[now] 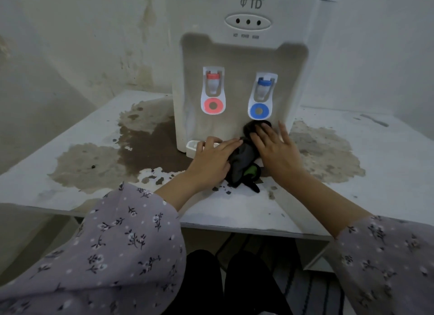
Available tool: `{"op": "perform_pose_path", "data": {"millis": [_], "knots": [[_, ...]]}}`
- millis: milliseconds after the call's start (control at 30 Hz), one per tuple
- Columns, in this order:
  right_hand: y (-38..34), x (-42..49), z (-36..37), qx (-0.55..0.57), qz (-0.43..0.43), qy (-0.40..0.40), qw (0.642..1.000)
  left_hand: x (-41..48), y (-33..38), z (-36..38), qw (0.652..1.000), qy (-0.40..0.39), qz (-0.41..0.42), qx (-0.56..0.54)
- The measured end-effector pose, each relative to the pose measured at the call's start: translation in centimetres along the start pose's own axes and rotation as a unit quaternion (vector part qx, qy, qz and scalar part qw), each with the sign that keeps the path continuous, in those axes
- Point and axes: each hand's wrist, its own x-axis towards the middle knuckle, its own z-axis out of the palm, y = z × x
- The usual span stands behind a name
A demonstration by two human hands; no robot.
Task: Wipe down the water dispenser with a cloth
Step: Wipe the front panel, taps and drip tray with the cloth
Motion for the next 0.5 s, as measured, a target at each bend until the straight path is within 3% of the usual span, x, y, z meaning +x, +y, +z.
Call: {"op": "perform_pose_path", "data": {"millis": [167, 400, 500], "knots": [[0.3, -1.0, 1.2, -0.035, 0.027, 0.052, 0.998, 0.6, 1.3, 0.6, 0.999, -0.007, 0.035, -0.008], [-1.3, -0.8, 1.4, 0.109, 0.049, 0.148, 0.982, 0.7, 2.0, 0.4, 0.998, -0.035, 0.028, -0.05], [-0.8, -0.5, 0.7, 0.215, 0.067, 0.114, 0.968, 0.7, 2.4, 0.6, 0.997, -0.024, 0.025, -0.062]]}}
